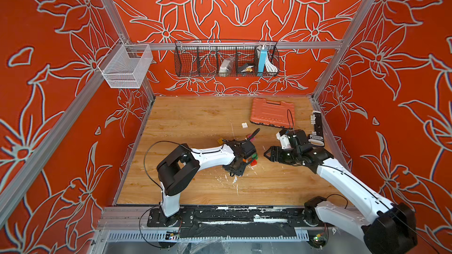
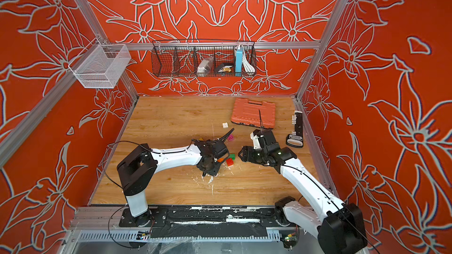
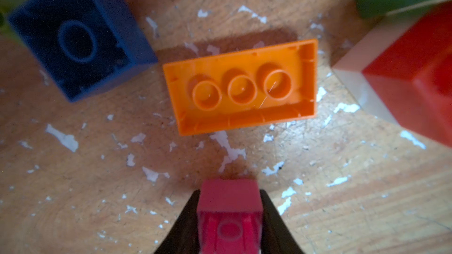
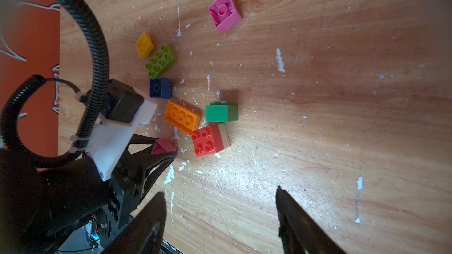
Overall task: Assemble the letter r with lego
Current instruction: Pick up the lego brick from the center of the board, then assemble the lego brick with the lego brick.
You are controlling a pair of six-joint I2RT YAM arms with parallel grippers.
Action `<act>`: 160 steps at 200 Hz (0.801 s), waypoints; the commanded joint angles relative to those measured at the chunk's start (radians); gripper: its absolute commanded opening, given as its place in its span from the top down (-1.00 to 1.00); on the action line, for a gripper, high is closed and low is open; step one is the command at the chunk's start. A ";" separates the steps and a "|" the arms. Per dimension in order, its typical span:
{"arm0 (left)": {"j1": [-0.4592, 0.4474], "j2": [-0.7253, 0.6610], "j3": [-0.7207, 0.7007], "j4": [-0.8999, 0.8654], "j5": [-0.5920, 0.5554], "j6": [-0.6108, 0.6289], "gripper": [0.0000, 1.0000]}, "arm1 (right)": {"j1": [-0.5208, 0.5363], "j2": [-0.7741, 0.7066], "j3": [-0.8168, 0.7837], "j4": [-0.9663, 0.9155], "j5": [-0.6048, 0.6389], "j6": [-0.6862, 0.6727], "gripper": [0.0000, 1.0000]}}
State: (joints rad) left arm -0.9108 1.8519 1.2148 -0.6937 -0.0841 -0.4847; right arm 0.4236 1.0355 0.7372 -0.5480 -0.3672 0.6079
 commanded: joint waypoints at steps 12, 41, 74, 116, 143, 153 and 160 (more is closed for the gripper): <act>-0.006 -0.029 0.013 -0.017 -0.017 0.001 0.52 | -0.005 -0.044 -0.018 -0.009 0.010 -0.031 -0.55; 0.000 -0.162 -0.006 -0.014 -0.046 0.013 0.70 | -0.005 -0.105 -0.021 0.049 0.030 -0.026 -0.74; 0.027 -0.425 -0.060 0.083 -0.098 0.055 0.97 | -0.005 -0.140 0.012 0.123 0.026 0.011 -0.87; 0.107 -0.742 -0.388 0.559 -0.173 0.307 1.00 | -0.004 -0.104 0.072 0.174 -0.031 0.025 -0.96; 0.113 -0.933 -0.587 0.871 -0.059 0.597 1.00 | -0.004 -0.078 0.116 0.162 -0.098 -0.015 -0.97; 0.113 -0.972 -0.612 0.916 -0.010 0.694 1.00 | -0.003 -0.060 0.136 0.155 -0.141 -0.023 -0.96; 0.114 -0.990 -0.618 0.930 -0.003 0.728 1.00 | -0.003 -0.050 0.146 0.162 -0.174 -0.023 -0.96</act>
State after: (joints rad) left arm -0.7994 0.9352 0.6342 -0.0391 -0.1825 -0.0566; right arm 0.4236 0.9592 0.8246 -0.4042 -0.4286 0.6109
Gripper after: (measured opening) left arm 0.318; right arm 0.982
